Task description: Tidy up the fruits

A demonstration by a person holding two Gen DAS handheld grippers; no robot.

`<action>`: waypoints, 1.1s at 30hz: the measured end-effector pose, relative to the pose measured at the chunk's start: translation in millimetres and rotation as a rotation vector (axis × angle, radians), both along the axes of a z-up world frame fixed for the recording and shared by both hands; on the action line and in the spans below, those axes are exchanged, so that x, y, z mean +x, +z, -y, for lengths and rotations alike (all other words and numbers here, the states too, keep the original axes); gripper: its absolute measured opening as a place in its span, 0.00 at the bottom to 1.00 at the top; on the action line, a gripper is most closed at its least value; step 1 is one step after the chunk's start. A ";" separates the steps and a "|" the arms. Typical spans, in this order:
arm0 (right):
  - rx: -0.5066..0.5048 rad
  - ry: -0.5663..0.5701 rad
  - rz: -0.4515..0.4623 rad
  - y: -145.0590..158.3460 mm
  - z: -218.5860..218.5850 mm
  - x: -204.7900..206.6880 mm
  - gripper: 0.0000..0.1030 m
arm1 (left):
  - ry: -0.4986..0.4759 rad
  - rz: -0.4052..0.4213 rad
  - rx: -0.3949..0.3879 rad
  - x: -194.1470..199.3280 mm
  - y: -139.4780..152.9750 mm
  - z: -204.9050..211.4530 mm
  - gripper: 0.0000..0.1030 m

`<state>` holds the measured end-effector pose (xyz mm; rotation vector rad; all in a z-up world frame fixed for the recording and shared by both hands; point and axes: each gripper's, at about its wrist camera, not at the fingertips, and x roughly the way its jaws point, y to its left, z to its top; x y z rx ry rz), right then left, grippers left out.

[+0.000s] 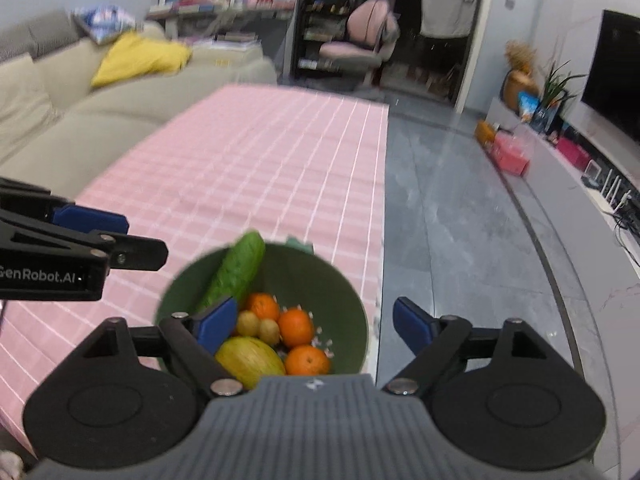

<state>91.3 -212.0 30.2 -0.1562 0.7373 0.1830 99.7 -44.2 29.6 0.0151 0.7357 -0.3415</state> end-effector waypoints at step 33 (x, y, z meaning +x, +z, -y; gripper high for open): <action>0.086 -0.016 0.009 -27.5 -42.3 -85.0 0.96 | 0.194 -0.067 0.151 -82.9 -39.5 -39.3 0.78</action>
